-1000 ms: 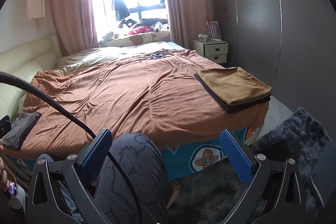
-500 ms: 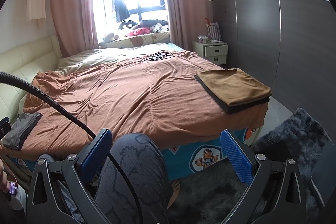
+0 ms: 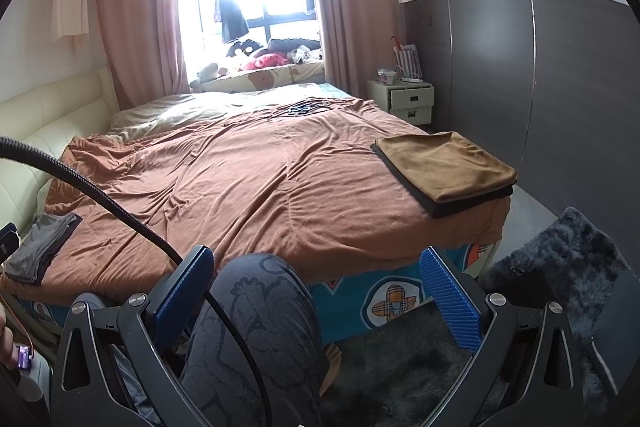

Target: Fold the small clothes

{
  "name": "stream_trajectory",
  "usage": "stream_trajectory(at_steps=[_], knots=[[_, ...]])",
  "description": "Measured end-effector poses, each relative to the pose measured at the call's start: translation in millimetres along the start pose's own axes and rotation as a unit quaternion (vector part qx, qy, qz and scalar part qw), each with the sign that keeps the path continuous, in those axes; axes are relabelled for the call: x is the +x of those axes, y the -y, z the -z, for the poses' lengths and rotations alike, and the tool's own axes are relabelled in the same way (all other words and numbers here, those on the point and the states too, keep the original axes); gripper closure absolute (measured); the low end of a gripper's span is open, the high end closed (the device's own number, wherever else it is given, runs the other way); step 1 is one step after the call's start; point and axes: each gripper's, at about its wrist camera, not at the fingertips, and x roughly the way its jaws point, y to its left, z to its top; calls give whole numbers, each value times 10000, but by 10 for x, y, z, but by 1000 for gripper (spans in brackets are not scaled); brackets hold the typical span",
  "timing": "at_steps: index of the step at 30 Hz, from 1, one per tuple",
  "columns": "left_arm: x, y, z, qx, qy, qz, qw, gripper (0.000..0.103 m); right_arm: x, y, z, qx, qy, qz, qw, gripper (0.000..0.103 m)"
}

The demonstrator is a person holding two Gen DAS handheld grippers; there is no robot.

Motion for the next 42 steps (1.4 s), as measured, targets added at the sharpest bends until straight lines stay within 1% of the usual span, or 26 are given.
stream_trajectory(at_steps=[32, 42], knots=[[-48, -16, 1, -17, 9, -20, 10000, 0, -27, 18, 3, -20, 11, 17, 10000, 0], [-67, 31, -4, 0, 16, -31, 10000, 0, -26, 92, -21, 12, 7, 45, 10000, 0]])
